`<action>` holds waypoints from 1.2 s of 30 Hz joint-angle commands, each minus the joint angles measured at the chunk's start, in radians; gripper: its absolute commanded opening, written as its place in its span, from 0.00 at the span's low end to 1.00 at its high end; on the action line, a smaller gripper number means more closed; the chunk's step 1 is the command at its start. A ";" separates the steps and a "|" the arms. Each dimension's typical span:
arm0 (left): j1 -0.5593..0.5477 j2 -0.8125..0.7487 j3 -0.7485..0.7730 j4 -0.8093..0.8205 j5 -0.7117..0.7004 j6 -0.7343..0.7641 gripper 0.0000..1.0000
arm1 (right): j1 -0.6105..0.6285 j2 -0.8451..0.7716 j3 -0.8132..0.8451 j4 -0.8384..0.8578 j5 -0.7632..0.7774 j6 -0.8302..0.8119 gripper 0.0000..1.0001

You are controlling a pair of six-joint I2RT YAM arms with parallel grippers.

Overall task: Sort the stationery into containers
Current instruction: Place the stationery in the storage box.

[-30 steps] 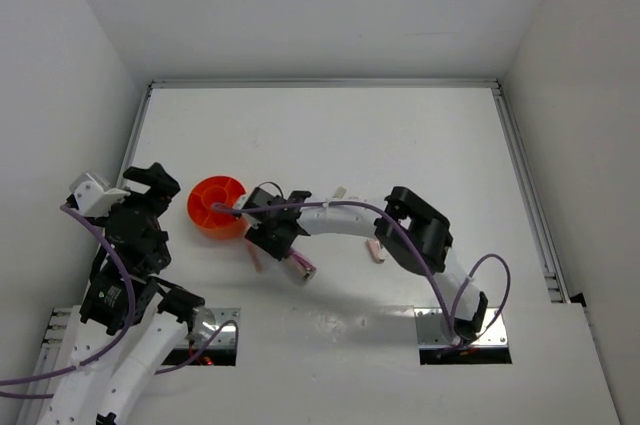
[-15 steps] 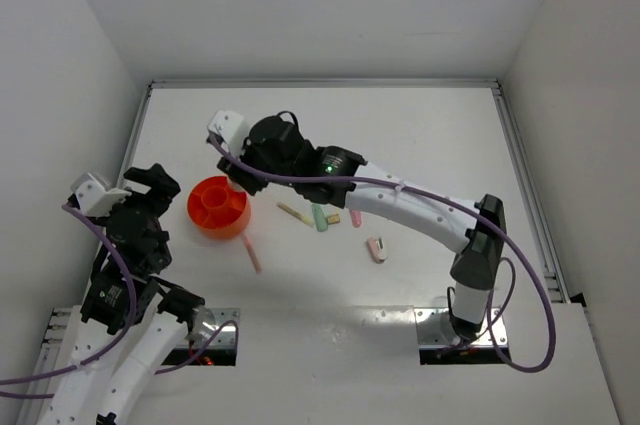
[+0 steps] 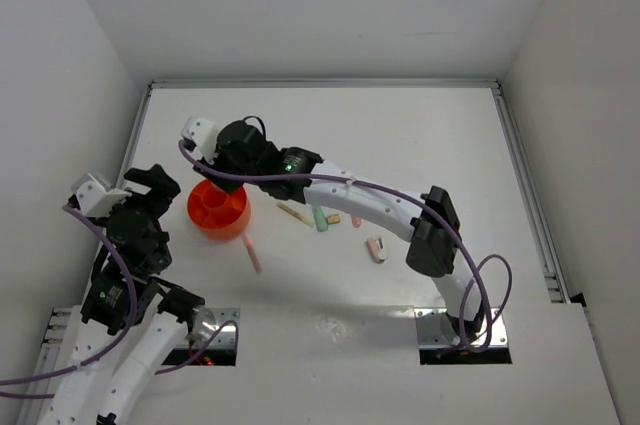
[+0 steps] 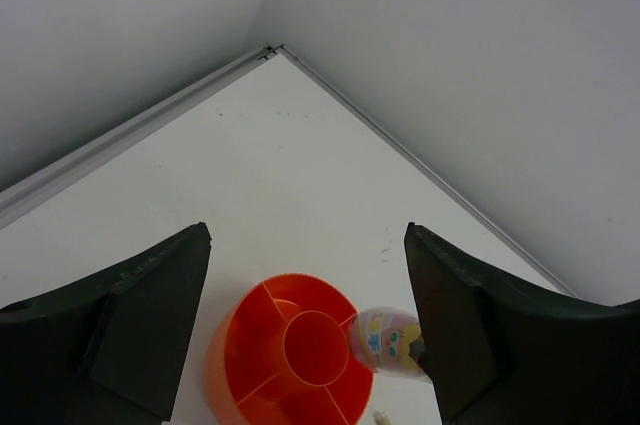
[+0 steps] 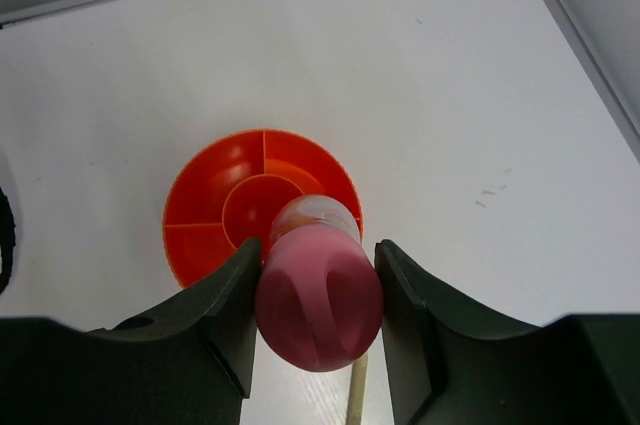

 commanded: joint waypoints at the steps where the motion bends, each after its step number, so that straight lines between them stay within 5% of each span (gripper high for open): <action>1: 0.008 -0.022 -0.001 0.026 -0.012 0.006 0.84 | -0.013 -0.005 0.116 0.082 -0.026 0.002 0.00; 36: 0.008 -0.041 -0.001 0.035 -0.003 0.006 0.84 | -0.059 0.181 0.119 0.010 -0.268 0.102 0.00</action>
